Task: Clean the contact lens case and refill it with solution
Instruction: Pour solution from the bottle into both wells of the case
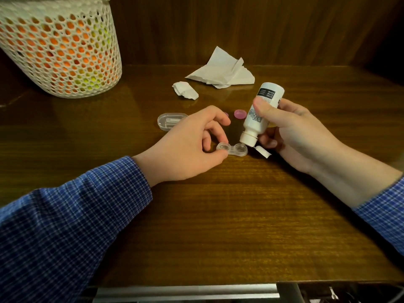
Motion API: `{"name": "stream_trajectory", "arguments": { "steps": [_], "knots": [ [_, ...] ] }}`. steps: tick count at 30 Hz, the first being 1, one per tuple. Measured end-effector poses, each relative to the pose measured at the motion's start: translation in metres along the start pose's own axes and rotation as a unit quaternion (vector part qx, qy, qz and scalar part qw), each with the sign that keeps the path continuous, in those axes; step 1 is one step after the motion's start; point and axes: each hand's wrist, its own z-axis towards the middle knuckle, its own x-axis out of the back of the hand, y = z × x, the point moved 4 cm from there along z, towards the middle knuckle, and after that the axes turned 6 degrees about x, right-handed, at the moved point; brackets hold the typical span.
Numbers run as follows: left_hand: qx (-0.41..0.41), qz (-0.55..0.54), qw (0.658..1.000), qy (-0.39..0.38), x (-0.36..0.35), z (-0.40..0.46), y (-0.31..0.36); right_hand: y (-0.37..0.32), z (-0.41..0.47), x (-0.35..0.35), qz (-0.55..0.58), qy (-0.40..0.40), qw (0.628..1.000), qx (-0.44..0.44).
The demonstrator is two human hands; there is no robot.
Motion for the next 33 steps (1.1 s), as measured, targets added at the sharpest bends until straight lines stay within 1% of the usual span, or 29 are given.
{"name": "stream_trajectory", "arguments": {
  "steps": [17, 20, 26, 33],
  "knots": [
    [0.002, -0.001, 1.000, -0.002, -0.0001, 0.0009, -0.0002, 0.0001, 0.0001, 0.0005, -0.016, -0.015, 1.000, -0.003],
    [0.001, 0.001, 1.000, -0.003, -0.0002, 0.0011, 0.0002, -0.0008, -0.0009, 0.0008, -0.014, -0.008, 1.000, -0.008],
    [0.002, 0.004, 1.000, -0.004, -0.0003, 0.0012, -0.0001, -0.0021, -0.0016, 0.0020, 0.031, 0.023, 0.999, -0.030],
    [0.005, 0.004, 1.000, -0.004, -0.0005, 0.0014, -0.0003, -0.0020, -0.0025, -0.0005, 0.008, 0.007, 1.000, -0.022]
  ]
}}
